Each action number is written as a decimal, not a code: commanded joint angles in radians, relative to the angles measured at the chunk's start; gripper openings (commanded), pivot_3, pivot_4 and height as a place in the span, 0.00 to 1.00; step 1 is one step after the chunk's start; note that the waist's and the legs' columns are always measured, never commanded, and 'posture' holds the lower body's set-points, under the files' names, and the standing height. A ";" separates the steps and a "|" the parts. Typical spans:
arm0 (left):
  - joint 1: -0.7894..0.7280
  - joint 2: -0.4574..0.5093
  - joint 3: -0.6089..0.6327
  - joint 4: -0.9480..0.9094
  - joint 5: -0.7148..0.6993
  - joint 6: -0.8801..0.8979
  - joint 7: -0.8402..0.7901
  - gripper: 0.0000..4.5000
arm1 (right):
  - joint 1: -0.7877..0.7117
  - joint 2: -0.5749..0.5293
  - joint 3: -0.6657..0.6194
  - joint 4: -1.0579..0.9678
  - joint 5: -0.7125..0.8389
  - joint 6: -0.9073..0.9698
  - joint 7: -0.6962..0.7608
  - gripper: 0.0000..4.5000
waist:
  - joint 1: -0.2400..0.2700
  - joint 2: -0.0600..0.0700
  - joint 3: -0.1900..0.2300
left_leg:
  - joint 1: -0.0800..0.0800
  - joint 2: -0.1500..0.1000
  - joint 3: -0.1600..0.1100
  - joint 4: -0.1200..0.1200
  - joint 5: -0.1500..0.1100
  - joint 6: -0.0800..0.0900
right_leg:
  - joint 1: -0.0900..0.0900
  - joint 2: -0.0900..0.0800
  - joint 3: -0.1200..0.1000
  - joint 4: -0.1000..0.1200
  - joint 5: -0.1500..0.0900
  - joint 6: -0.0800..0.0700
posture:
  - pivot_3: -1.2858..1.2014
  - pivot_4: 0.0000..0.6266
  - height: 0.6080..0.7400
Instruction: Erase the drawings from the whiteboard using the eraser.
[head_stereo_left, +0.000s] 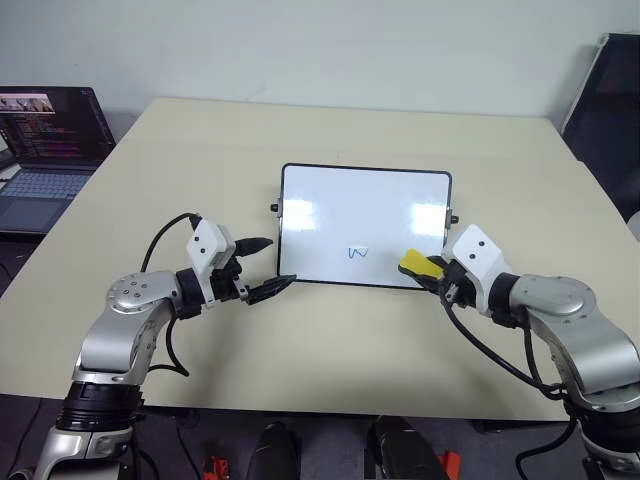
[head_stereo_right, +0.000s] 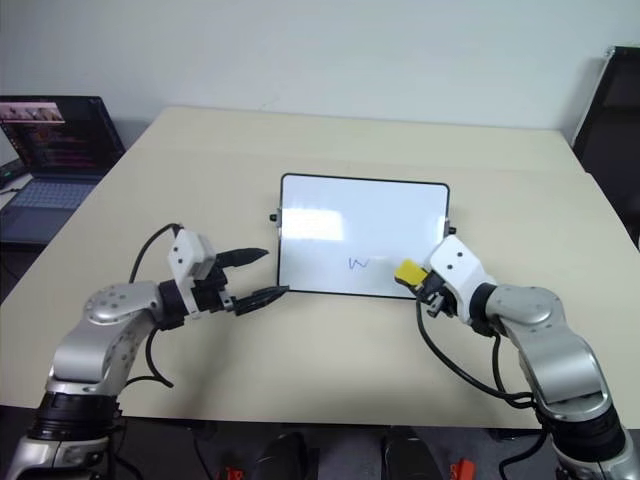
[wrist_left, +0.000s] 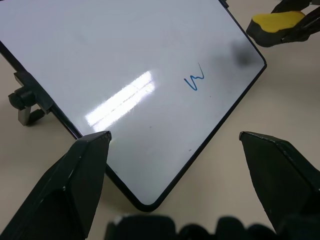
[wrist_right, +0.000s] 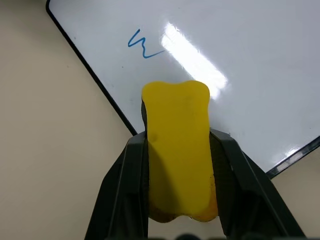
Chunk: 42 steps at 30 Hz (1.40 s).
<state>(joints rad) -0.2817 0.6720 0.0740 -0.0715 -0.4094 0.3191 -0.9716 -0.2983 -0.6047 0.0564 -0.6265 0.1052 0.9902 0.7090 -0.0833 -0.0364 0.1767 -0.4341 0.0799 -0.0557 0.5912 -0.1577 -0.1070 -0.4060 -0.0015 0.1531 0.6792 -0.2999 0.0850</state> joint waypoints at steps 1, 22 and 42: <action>0.010 0.001 0.030 -0.022 -0.009 -0.018 0.007 1.00 | 0.004 0.003 -0.022 -0.044 0.028 0.000 -0.033 0.29 | -0.001 0.000 0.000 | 0.000 0.000 0.000 0.000 0.000 0.000 | 0.000 0.000 0.000 0.000 0.000 0.000 | 0.52 0.24 1.00; -0.027 -0.008 0.047 0.043 0.026 -0.059 0.062 1.00 | -0.002 -0.005 0.005 -0.053 0.074 -0.052 -0.126 0.29 | 0.000 0.000 0.000 | 0.000 0.000 0.000 0.001 0.000 0.000 | 0.000 0.000 0.000 0.000 0.000 -0.001 | 0.52 0.24 1.00; -0.053 0.098 -0.057 -0.002 -0.013 0.027 -0.198 1.00 | -0.277 0.064 0.483 0.336 -0.329 -0.420 -0.148 0.29 | 0.001 0.000 0.000 | 0.000 0.000 0.000 -0.002 0.000 0.000 | -0.001 0.000 -0.001 0.000 0.001 0.004 | 0.52 0.24 1.00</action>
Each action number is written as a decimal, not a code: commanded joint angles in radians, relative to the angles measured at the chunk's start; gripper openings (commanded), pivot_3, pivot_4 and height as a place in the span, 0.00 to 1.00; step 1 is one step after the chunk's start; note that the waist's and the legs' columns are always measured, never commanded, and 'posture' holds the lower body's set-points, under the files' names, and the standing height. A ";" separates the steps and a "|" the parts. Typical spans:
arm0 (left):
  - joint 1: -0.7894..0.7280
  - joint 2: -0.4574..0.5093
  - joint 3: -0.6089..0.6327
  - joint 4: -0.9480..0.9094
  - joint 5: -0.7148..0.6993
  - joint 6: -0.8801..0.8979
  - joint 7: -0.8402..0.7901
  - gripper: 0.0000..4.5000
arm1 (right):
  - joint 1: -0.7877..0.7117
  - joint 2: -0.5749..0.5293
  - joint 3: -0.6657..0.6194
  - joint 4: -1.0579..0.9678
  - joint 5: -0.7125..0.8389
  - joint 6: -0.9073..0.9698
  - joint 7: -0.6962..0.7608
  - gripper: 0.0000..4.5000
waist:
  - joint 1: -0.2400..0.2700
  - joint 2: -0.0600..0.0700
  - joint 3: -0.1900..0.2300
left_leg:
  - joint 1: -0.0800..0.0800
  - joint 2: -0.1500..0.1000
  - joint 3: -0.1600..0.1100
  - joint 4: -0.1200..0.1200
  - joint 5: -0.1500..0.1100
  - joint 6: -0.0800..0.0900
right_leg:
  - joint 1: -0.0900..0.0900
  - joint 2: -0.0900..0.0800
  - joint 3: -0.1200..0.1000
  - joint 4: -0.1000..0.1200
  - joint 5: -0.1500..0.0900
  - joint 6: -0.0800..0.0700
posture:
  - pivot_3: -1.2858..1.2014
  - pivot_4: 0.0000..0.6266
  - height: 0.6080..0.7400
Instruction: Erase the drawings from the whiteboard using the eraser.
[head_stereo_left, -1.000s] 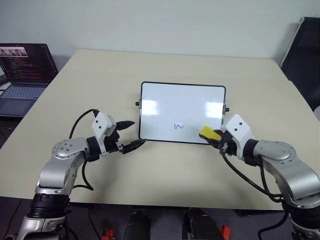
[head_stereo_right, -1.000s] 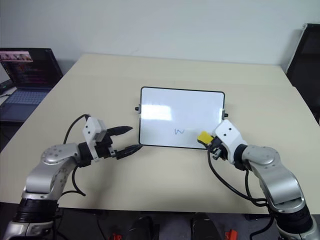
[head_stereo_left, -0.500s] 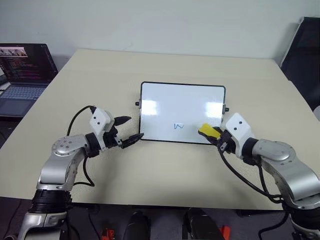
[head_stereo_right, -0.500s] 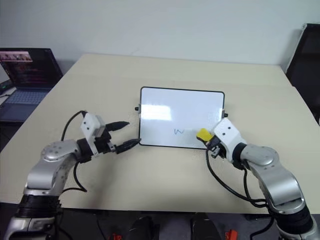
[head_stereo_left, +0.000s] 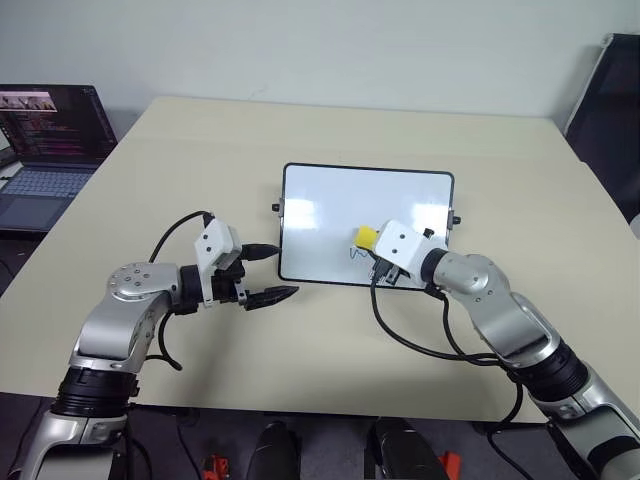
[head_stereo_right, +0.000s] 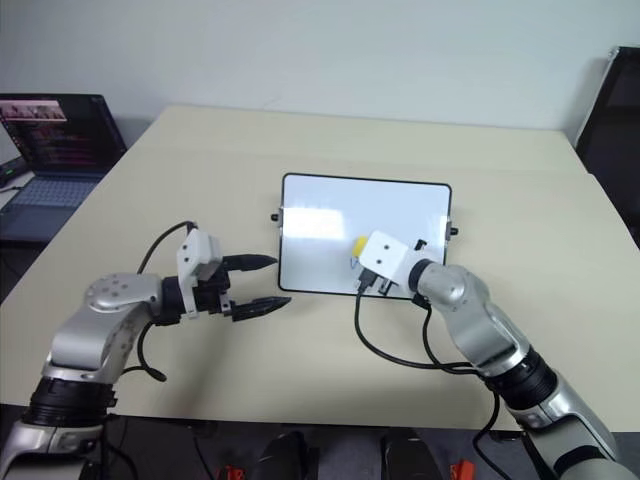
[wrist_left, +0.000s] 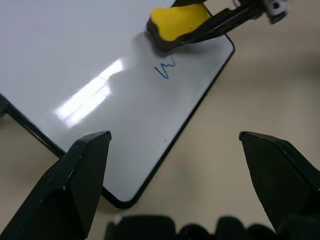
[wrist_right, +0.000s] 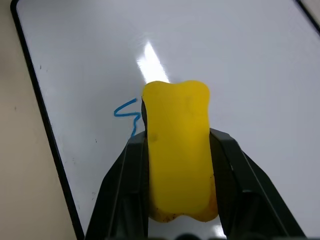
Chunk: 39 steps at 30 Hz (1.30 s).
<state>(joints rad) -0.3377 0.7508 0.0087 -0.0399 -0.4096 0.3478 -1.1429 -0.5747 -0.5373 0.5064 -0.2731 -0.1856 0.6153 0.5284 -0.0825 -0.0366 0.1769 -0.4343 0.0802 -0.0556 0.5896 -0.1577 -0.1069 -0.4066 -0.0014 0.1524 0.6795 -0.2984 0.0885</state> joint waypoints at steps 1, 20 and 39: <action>0.006 0.021 0.010 -0.028 -0.009 -0.010 -0.031 1.00 | 0.004 -0.001 0.046 -0.017 -0.044 -0.051 0.050 0.29 | 0.000 0.000 0.000 | 0.000 0.000 0.000 0.000 0.000 0.000 | 0.000 0.000 0.000 0.000 0.000 0.000 | 0.52 0.24 1.00; 0.032 0.007 0.017 0.034 0.011 -0.089 -0.049 1.00 | 0.021 -0.018 0.051 0.048 -0.166 -0.052 0.172 0.29 | 0.003 -0.001 -0.001 | 0.001 0.000 0.000 0.003 0.000 0.000 | 0.001 0.000 0.000 0.001 -0.001 -0.005 | 0.52 0.24 1.00; 0.017 -0.004 0.003 -0.026 0.002 -0.031 -0.026 1.00 | 0.031 -0.008 -0.061 0.070 -0.236 -0.059 0.109 0.29 | 0.001 -0.002 -0.001 | 0.002 0.000 0.000 0.004 0.003 0.003 | 0.001 0.000 0.001 0.001 0.003 -0.005 | 0.52 0.24 1.00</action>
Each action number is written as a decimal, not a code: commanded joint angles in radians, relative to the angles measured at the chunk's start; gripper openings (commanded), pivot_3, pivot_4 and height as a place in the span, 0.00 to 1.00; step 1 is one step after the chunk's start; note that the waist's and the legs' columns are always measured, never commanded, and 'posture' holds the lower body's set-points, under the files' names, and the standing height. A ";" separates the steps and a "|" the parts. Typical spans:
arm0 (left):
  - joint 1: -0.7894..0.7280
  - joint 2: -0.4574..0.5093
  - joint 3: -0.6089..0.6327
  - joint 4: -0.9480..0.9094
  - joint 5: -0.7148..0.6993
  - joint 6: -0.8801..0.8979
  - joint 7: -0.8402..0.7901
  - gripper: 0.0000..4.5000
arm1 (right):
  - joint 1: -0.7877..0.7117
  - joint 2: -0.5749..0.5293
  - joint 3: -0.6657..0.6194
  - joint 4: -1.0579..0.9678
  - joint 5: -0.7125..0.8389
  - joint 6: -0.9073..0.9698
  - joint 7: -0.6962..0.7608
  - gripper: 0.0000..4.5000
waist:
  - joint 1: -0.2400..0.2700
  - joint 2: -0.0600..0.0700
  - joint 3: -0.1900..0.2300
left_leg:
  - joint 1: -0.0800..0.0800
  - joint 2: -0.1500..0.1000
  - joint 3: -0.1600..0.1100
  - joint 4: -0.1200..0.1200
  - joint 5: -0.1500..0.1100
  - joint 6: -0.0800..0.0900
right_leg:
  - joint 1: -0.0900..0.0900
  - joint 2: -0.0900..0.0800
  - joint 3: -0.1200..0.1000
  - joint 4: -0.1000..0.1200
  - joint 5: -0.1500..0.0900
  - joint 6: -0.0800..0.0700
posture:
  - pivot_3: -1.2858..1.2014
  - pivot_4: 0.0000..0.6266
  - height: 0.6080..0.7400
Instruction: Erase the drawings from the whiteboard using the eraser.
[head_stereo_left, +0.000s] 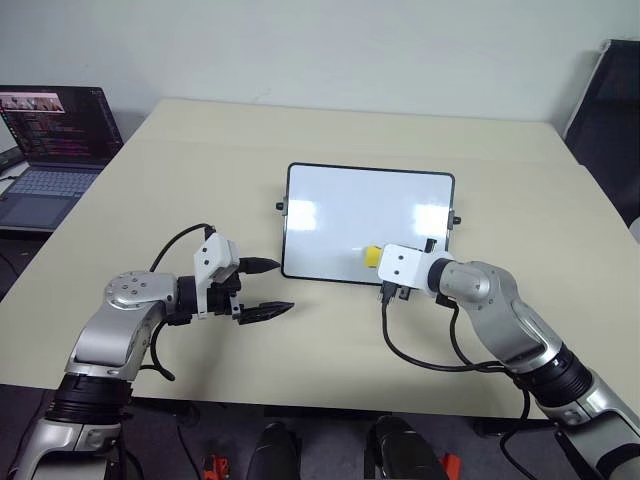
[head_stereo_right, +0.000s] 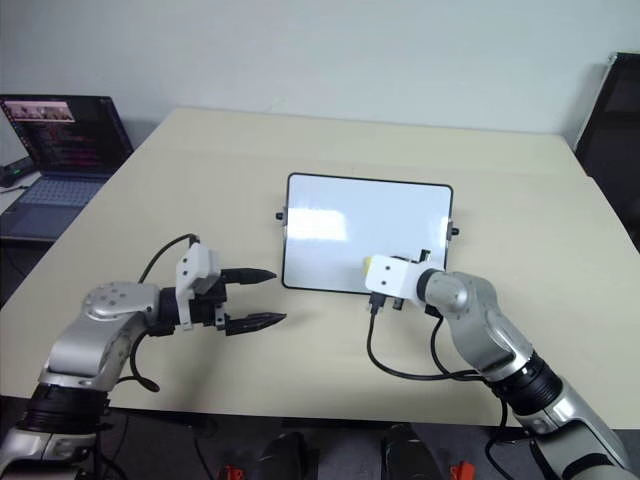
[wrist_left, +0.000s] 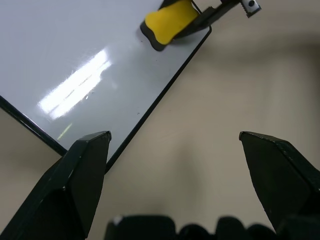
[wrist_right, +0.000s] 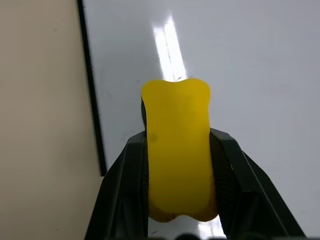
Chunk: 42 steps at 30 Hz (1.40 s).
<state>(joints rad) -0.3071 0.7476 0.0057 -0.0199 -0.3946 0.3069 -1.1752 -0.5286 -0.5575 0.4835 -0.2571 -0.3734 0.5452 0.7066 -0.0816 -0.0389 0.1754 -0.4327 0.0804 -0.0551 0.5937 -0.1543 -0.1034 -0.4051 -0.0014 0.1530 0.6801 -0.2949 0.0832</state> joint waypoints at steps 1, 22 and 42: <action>-0.014 -0.001 0.006 -0.053 -0.014 0.015 0.009 1.00 | -0.034 0.029 -0.065 0.072 -0.052 0.003 -0.113 0.29 | -0.001 0.000 0.000 | 0.000 0.000 0.000 0.000 0.000 0.000 | 0.000 0.000 0.000 0.000 0.000 0.000 | 0.52 0.24 1.00; -0.021 -0.008 0.008 -0.089 -0.018 0.057 0.028 1.00 | -0.099 0.090 -0.082 0.177 -0.098 -0.113 -0.212 0.29 | 0.000 0.000 0.000 | 0.000 0.000 0.001 0.001 0.001 0.000 | -0.001 0.000 0.001 0.000 0.002 0.000 | 0.52 0.24 1.00; -0.044 -0.029 0.022 -0.093 -0.020 0.040 0.054 1.00 | 0.091 0.246 -0.299 -0.069 0.017 -0.009 -0.249 0.29 | 0.007 0.000 0.000 | -0.002 0.000 0.001 -0.002 0.001 0.000 | -0.001 0.000 0.000 -0.001 0.000 0.001 | 0.52 0.24 1.00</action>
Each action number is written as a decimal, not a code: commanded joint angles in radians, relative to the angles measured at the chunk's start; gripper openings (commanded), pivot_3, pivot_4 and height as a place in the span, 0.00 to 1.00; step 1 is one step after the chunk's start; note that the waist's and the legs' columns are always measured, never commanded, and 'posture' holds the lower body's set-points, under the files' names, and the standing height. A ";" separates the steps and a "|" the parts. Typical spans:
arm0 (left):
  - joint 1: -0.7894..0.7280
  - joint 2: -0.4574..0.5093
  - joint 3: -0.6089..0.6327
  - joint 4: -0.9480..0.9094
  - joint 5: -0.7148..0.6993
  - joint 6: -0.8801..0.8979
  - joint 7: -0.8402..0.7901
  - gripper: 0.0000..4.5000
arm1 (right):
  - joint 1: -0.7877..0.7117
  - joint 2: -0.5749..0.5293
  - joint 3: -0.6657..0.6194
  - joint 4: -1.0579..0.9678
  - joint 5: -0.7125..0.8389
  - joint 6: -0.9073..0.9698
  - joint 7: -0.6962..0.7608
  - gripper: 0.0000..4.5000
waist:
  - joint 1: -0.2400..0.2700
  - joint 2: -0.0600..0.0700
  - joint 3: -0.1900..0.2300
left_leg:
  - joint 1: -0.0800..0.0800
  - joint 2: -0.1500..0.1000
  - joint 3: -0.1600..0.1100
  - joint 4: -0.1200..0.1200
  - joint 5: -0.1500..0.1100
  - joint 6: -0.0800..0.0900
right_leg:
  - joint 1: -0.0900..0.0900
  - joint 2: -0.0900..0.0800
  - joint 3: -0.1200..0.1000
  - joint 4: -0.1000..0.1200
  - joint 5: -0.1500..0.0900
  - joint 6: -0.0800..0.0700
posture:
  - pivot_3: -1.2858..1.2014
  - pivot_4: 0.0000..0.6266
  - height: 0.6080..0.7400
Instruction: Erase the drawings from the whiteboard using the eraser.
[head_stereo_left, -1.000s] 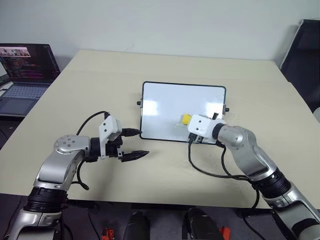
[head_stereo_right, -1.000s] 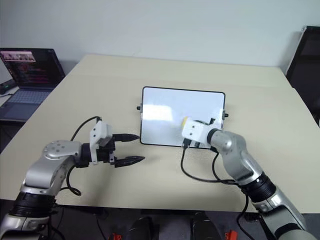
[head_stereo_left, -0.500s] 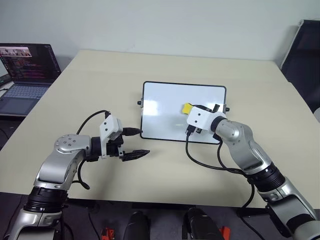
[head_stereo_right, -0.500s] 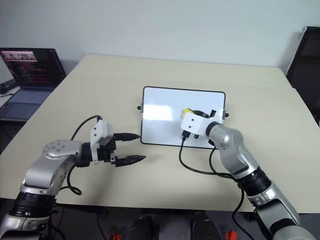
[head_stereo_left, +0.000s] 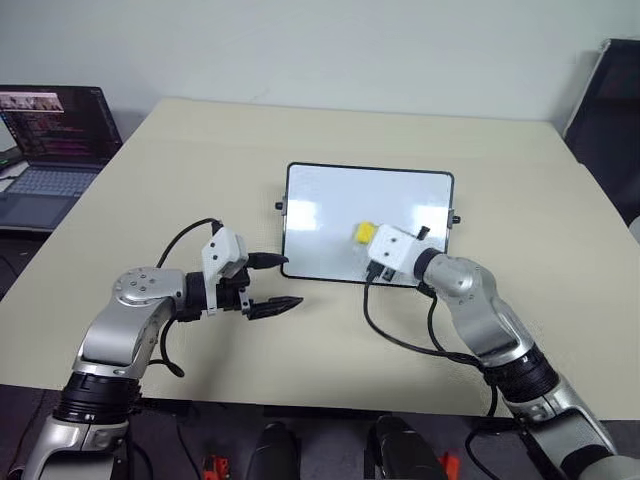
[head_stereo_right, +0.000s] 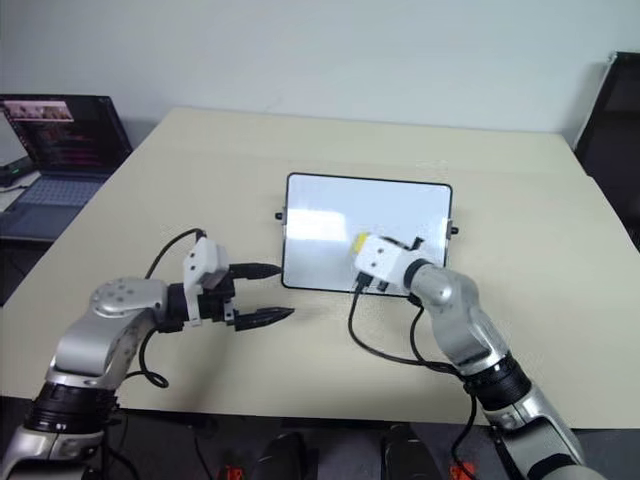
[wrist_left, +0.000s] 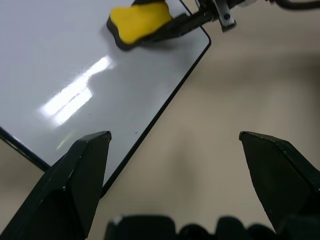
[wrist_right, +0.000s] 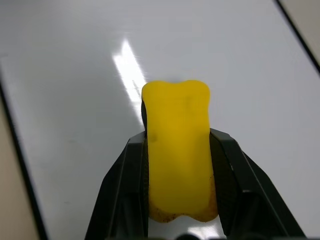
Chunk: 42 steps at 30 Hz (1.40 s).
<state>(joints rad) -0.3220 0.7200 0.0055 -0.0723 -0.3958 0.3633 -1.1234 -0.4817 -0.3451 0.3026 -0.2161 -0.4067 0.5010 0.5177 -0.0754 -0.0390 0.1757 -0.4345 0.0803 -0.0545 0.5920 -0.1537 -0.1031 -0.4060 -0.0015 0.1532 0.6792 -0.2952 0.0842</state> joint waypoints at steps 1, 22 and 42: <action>-0.032 -0.001 0.022 -0.046 -0.023 -0.017 0.000 1.00 | 0.067 0.056 -0.156 -0.140 0.070 0.051 -0.080 0.29 | 0.002 0.000 0.000 | 0.000 0.000 0.000 0.000 0.000 0.000 | 0.000 0.000 0.000 0.000 0.000 0.001 | 0.52 0.24 1.00; -0.501 -0.319 -0.264 0.155 0.010 -0.054 -0.139 1.00 | 0.363 0.205 -0.653 -0.510 0.353 0.543 -0.257 0.29 | 0.003 0.002 0.000 | 0.001 -0.001 0.000 0.000 -0.001 -0.001 | 0.001 0.000 0.000 0.001 -0.003 -0.001 | 0.52 0.24 1.00; -0.563 -0.471 -0.377 0.318 0.203 -0.227 -0.147 1.00 | 0.248 0.059 -0.687 -0.203 0.446 0.483 -0.287 0.51 | -0.008 0.003 0.001 | 0.000 -0.001 -0.001 -0.002 -0.001 -0.001 | 0.001 0.000 0.000 0.000 -0.001 0.005 | 0.52 0.24 1.00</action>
<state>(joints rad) -0.8804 0.2582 -0.3791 0.2843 -0.1941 0.1325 -1.2806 -0.2167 -0.2682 -0.3569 -0.4208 0.0244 1.0175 0.2351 -0.0834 -0.0359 0.1770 -0.4345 0.0791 -0.0552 0.5902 -0.1551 -0.1040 -0.4052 -0.0014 0.1536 0.6795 -0.2961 0.0894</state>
